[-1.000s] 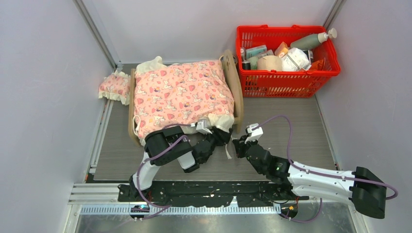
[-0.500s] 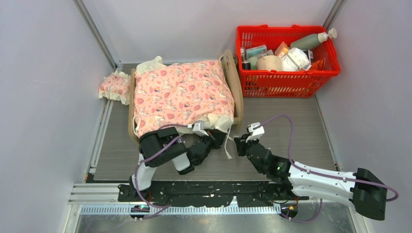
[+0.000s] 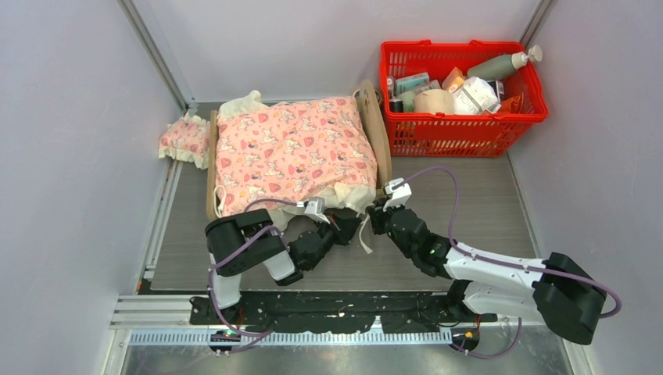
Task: Set up the pet bed
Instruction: Tie the ropes to the bed frame.
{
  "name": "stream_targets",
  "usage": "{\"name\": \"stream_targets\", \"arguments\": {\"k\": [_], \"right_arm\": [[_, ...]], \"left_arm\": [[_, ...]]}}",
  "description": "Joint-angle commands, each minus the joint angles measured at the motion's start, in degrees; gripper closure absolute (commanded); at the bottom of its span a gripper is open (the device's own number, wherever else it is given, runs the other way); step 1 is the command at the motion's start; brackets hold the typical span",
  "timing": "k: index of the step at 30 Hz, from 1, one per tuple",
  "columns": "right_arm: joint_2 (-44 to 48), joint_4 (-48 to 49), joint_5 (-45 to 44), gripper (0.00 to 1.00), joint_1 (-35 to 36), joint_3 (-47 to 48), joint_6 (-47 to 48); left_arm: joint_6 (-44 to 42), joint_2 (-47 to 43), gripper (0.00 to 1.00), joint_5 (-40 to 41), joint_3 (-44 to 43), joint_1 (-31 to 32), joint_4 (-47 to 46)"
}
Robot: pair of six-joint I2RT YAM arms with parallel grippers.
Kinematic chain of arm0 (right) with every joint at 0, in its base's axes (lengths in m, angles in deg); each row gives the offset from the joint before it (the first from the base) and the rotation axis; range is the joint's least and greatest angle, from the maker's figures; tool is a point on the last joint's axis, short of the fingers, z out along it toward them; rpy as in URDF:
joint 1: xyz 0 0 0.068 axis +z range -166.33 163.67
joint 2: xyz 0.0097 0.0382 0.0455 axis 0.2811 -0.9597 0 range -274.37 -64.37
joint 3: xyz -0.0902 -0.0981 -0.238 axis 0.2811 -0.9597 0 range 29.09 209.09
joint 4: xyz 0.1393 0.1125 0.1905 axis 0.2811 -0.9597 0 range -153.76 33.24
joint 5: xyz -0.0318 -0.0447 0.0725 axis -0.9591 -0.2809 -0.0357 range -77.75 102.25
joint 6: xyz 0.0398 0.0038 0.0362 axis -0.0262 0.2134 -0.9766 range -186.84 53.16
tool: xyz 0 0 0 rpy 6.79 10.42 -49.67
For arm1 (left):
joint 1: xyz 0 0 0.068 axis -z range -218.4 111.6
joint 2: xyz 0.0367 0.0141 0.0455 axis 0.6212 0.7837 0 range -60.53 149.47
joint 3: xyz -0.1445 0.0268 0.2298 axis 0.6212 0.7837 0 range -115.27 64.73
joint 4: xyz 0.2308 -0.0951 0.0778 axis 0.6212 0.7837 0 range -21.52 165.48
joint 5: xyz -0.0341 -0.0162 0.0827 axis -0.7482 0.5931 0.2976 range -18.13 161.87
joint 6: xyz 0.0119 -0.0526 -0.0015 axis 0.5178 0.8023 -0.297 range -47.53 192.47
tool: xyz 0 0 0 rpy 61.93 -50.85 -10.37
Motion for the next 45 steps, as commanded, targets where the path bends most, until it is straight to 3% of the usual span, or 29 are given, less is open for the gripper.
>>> {"name": "stream_targets", "arguments": {"k": [1,10,20,28,34,39,45], "right_arm": [[-3.6,6.7,5.7,0.95,-1.3,2.2,0.6],[-8.0,8.0,5.0,0.95,-1.3,2.2,-4.6],[-13.9,19.2,15.8,0.95,-4.2,-0.7,-5.9],[-17.2,20.7,24.3,0.95,-7.0,-0.3,-4.6],[-19.4,19.2,28.7,0.95,-7.6,0.6,-3.7],[-21.0,20.9,30.1,0.95,-8.6,-0.3,-3.6],[-21.9,20.9,29.9,0.95,-9.0,0.6,-3.6]], "left_arm": [[-2.8,-3.0,1.00,-0.8,1.1,0.6,-1.4],[-6.8,-5.6,1.00,-1.9,1.9,0.6,-1.4],[-12.1,-6.8,1.00,-4.8,3.3,1.5,-1.4],[-19.4,-7.2,1.00,-9.3,3.1,1.6,-1.4],[-22.4,-7.8,0.65,-9.8,5.0,1.5,-1.4],[-22.6,-10.8,0.59,-8.7,8.9,1.5,-1.3],[-15.1,-15.0,0.56,-4.5,14.2,-1.6,2.5]]}}
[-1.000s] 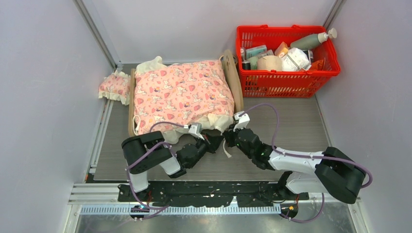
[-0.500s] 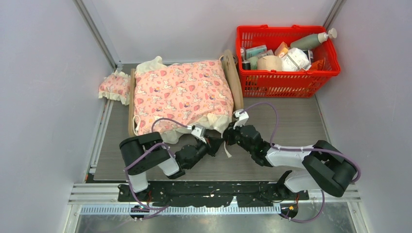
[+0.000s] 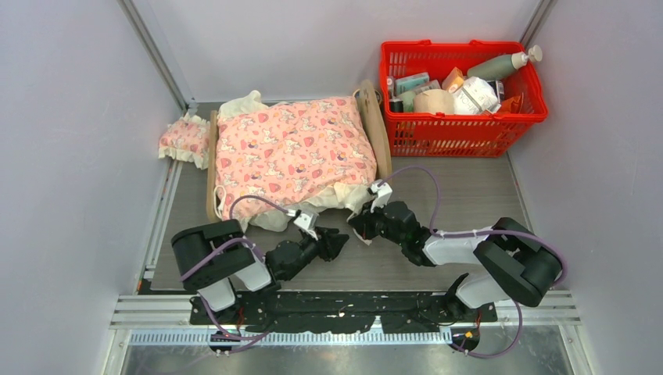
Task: Set up the pet bed
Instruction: Tie the ropes to the bed frame.
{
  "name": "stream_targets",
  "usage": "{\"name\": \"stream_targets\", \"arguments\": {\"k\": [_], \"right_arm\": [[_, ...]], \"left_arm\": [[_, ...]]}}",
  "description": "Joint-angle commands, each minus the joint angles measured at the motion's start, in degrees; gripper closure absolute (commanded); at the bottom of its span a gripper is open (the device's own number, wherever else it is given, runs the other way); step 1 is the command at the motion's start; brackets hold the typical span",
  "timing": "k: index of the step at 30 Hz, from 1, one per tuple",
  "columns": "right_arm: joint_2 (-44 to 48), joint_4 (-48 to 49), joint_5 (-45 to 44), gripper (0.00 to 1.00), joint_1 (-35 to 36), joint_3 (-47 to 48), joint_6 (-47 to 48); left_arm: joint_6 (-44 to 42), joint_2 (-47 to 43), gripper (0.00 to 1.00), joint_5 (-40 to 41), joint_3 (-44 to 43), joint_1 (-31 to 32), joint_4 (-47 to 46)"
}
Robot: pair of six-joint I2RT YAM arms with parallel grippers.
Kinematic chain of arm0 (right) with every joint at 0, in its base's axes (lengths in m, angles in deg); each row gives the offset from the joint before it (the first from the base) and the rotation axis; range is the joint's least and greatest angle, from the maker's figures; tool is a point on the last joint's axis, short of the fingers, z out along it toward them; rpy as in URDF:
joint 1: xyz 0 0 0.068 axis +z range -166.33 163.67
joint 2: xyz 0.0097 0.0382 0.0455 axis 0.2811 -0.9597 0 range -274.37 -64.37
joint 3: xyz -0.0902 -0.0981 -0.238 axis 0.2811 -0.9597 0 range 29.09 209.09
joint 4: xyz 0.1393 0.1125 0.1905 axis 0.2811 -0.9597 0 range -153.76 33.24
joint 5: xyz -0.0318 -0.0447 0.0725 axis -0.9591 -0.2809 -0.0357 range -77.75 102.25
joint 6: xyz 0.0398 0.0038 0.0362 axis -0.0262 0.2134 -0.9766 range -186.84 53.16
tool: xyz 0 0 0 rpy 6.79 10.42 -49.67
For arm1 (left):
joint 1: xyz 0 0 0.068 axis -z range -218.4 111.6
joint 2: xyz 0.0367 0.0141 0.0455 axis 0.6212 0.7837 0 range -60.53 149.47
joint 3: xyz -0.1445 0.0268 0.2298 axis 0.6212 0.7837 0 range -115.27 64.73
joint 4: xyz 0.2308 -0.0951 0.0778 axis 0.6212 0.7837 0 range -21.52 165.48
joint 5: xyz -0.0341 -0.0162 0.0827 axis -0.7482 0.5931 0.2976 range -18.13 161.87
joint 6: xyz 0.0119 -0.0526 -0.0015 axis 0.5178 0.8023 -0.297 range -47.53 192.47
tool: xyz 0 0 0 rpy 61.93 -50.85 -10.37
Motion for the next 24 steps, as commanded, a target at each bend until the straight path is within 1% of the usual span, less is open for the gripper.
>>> {"name": "stream_targets", "arguments": {"k": [1,3,5,7,10,13,17,24], "right_arm": [[-0.2,3.1,1.1,0.95,-0.5,1.4,0.6],[-0.1,3.1,0.9,0.95,-0.6,1.3,0.7],[0.0,3.0,0.8,0.95,-0.6,1.2,0.8],[0.1,3.0,0.5,0.95,-0.7,1.2,0.8],[0.1,2.9,0.3,0.95,-0.7,1.1,0.8],[0.5,2.8,-0.5,0.95,-0.7,0.8,0.7],[1.8,2.3,-2.1,0.95,-0.8,0.4,0.5],[4.3,0.0,-5.2,0.95,-0.8,0.0,1.3]], "left_arm": [[5.7,-3.1,0.57,1.9,2.2,-4.1,2.7],[8.5,-4.0,0.59,0.3,1.6,-6.9,6.0],[9.1,-5.0,0.60,-0.1,0.7,-8.1,8.8],[9.8,-6.8,0.60,0.8,-1.6,-8.7,15.6],[10.1,-9.4,0.61,4.0,-6.3,-9.0,28.4],[8.5,-10.1,0.62,4.4,-10.8,-9.0,34.5],[8.5,-8.0,0.64,3.9,-13.3,-9.0,33.6],[9.7,-3.3,0.65,5.4,-17.5,-8.9,36.7]]}}
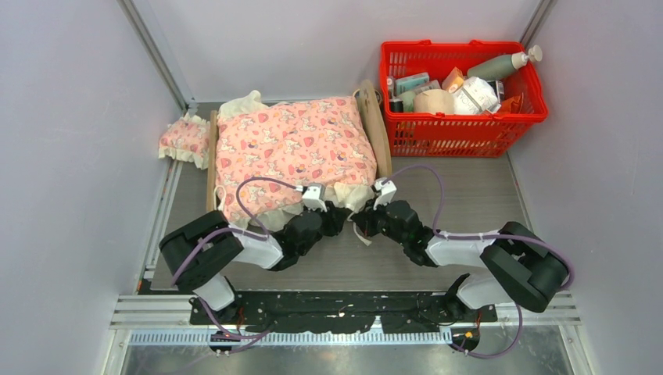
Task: Set up the pet bed
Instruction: Tie the ropes to the bed frame.
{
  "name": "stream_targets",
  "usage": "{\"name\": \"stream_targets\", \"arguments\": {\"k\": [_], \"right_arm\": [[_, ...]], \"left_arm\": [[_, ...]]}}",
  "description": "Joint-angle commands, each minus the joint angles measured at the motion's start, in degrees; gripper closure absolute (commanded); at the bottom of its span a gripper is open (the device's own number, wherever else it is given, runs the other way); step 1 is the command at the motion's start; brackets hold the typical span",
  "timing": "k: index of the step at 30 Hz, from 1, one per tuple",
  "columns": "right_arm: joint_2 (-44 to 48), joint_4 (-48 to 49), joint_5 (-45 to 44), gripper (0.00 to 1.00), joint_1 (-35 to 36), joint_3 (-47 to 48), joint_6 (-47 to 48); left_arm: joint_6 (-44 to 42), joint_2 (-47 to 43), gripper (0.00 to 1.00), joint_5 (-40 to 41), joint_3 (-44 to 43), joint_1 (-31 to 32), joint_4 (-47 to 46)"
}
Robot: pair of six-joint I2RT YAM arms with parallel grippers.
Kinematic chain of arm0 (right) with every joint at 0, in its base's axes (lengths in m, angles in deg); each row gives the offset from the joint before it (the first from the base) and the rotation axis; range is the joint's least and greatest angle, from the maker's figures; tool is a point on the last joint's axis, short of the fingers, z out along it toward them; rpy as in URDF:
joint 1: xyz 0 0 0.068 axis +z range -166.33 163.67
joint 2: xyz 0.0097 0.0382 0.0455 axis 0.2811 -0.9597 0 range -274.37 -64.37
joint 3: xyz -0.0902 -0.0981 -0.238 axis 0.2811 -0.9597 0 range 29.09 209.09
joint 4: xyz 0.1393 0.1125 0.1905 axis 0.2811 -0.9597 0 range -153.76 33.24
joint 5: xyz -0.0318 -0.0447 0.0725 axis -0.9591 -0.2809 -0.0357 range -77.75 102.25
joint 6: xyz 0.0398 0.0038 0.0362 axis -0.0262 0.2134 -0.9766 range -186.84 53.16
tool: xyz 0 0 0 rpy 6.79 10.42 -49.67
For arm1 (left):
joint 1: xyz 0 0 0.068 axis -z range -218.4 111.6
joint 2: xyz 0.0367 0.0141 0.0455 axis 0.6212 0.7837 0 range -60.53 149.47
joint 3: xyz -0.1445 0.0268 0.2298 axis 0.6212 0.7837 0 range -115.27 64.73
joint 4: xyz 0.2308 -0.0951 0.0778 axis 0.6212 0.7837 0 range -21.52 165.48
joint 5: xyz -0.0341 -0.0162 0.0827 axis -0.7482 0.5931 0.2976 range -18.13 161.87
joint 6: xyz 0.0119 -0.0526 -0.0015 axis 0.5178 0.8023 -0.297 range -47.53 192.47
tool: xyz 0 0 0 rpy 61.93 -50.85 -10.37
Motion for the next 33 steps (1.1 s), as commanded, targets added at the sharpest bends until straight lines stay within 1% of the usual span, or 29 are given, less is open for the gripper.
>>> {"name": "stream_targets", "arguments": {"k": [1,10,14,18,22,25,29,33], "right_arm": [[3.0,0.9,-2.8,0.95,-0.3,-0.3,1.1],[3.6,0.1,-6.8,0.95,-0.3,-0.5,0.6],[5.7,-3.5,-10.0,0.95,-0.2,-0.2,-0.1],[7.7,-4.8,-14.6,0.95,-0.3,-0.4,-0.5],[5.5,-1.4,-15.4,0.95,-0.3,0.2,-0.4],[1.7,1.1,-16.2,0.95,-0.3,1.0,-1.3],[-2.7,4.8,-16.8,0.95,-0.3,1.9,-1.6],[-4.9,5.6,-16.6,0.95,-0.3,2.2,-1.7]], "left_arm": [[0.7,3.1,0.65,1.8,-4.1,-0.2,3.5],[-0.1,5.4,0.68,1.4,-8.9,-0.2,5.9],[0.6,5.2,0.70,2.0,-9.1,-0.2,7.6],[0.2,5.5,0.70,1.3,-8.4,-0.2,5.3],[0.3,6.3,0.70,0.0,-8.8,-0.3,4.6],[0.6,6.7,0.70,-0.5,-8.7,-0.2,3.3],[0.6,6.7,0.69,-0.7,-8.8,-0.2,4.1],[-2.5,7.2,0.63,-2.3,-7.4,-0.2,0.1]]}}
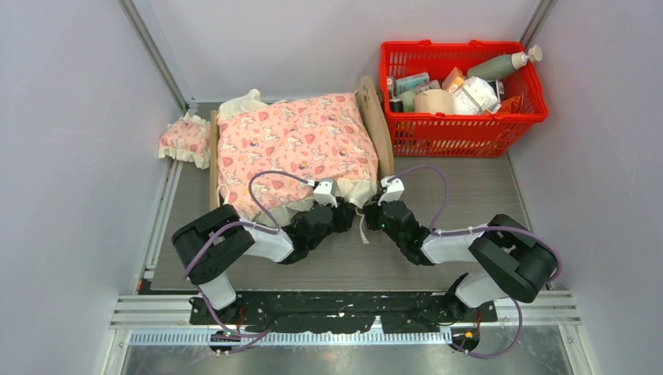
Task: Set up the pet bed
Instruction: Tie the ropes to the bed frame.
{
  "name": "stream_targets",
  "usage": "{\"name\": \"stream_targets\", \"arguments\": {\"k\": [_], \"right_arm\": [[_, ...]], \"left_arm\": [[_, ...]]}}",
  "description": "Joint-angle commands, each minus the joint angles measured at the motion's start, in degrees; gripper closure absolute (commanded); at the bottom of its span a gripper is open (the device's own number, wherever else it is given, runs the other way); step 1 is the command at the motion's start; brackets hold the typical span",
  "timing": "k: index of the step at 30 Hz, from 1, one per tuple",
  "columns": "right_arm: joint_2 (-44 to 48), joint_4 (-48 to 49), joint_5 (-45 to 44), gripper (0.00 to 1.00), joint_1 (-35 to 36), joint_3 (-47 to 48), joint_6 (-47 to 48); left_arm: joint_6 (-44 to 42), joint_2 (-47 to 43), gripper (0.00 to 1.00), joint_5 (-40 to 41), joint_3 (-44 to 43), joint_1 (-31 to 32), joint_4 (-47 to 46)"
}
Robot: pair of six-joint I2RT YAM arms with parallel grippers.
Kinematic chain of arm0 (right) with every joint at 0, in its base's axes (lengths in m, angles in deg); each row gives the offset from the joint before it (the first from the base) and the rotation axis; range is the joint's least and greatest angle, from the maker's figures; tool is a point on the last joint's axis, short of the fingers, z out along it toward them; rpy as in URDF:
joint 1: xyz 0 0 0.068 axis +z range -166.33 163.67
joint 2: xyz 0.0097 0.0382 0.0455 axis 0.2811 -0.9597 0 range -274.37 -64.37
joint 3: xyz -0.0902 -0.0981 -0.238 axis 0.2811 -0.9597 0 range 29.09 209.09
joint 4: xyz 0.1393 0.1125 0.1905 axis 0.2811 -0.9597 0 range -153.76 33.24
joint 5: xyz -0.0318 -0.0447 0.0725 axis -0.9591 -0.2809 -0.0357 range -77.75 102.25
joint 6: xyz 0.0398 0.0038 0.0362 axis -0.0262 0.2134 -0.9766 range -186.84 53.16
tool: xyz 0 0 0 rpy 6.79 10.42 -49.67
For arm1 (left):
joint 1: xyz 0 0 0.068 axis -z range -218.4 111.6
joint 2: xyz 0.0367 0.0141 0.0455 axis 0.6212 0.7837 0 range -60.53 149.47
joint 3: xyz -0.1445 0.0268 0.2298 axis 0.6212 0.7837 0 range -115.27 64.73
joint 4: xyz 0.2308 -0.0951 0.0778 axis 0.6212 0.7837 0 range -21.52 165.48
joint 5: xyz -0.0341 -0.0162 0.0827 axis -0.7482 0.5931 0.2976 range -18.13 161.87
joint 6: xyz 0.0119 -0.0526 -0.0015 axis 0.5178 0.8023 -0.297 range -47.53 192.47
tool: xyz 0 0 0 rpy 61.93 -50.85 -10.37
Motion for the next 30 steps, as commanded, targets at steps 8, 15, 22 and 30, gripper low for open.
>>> {"name": "stream_targets", "arguments": {"k": [8,15,22,30], "right_arm": [[1.7,4.3,-1.0,0.95,-0.2,-1.3,-1.3],[4.5,3.7,-0.5,0.95,-0.3,-2.5,-1.1],[7.1,2.8,-0.5,0.95,-0.2,-3.6,-1.3],[9.3,2.4,-0.3,0.95,-0.3,-5.5,-2.1]], "left_arm": [[-11.7,3.9,0.57,-1.3,1.7,1.6,-13.9],[-12.6,6.3,0.54,2.7,-0.9,1.7,-14.1],[-17.7,8.7,0.52,1.8,-3.5,1.7,-19.2],[-19.3,11.8,0.52,1.8,-6.0,1.8,-21.1]]}}
